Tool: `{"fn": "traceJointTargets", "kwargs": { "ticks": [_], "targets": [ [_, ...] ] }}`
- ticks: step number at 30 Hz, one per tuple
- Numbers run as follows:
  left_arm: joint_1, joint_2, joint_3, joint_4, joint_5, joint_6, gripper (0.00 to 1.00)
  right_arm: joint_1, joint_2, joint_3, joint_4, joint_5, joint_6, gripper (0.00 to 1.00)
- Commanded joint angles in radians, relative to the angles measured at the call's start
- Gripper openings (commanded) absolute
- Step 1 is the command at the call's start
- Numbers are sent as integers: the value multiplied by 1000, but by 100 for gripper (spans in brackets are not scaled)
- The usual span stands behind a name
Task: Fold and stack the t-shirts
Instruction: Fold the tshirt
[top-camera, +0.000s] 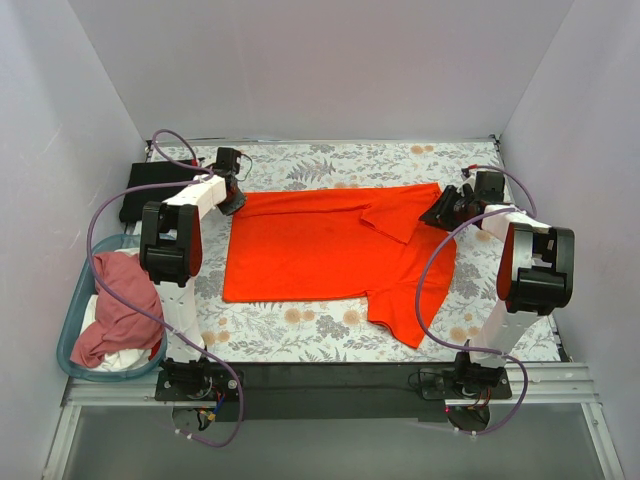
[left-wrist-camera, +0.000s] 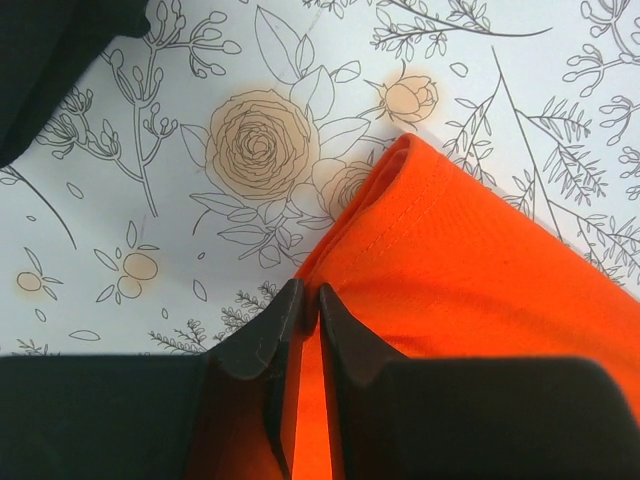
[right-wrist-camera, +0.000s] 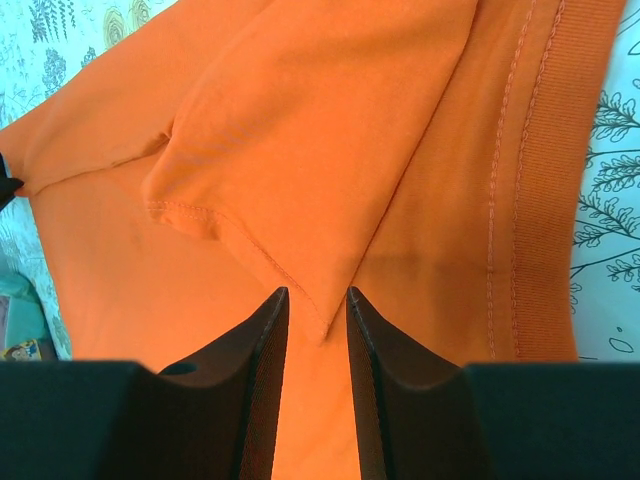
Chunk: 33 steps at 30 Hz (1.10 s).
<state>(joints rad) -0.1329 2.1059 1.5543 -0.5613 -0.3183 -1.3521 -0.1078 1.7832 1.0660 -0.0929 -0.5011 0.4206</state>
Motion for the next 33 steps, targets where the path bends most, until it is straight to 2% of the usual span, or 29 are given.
{"fn": "traceJointTargets", "kwargs": {
  "ticks": [1, 10, 33],
  "targets": [
    [1, -60, 38, -19, -34, 22, 10, 10, 15, 0, 39, -17, 10, 36],
    [1, -57, 76, -40, -22, 38, 4, 14, 74, -4, 41, -28, 29, 36],
    [-1, -50, 82, -46, 2, 44, 4, 40, 151, 22, 64, -85, 64, 40]
  ]
}}
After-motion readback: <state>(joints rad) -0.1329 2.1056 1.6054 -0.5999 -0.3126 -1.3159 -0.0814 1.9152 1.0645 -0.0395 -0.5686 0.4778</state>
